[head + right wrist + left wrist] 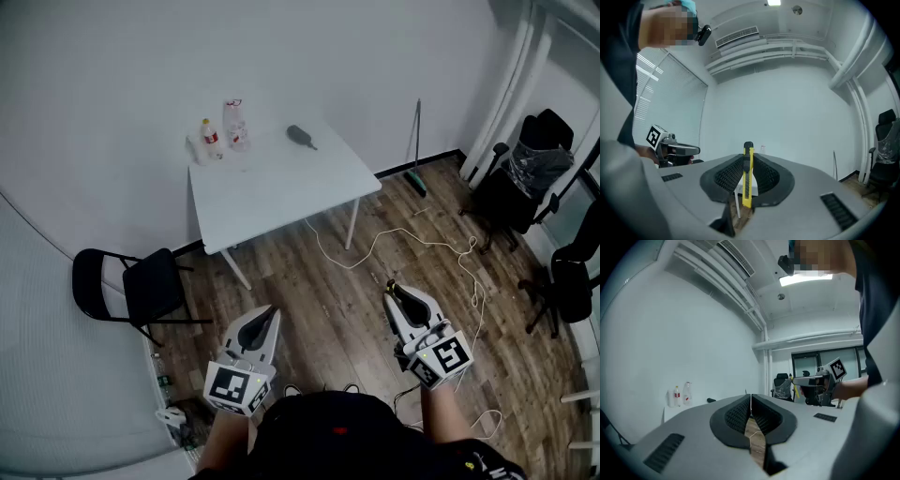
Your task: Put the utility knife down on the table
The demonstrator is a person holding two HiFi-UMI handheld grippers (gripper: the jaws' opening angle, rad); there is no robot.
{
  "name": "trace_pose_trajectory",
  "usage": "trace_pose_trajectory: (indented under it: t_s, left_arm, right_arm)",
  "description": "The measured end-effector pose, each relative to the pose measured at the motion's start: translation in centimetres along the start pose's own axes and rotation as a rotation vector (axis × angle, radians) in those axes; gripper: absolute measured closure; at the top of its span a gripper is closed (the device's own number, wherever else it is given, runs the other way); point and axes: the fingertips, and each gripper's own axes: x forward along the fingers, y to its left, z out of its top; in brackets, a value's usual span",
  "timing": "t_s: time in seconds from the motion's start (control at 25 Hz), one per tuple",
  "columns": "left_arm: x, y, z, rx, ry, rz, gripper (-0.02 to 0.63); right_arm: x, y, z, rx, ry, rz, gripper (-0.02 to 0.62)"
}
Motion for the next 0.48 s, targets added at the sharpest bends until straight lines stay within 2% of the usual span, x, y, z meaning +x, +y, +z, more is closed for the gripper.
trace_pose_trajectory:
  t_s: [0.48]
  left_arm:
    - [-0.01,-0.34,-0.45,-0.016,0.002,-0.017,0.581]
  right_arm:
    - [-0.23,0.41,-0.80,-0.001,0.028,-0.003,0.520]
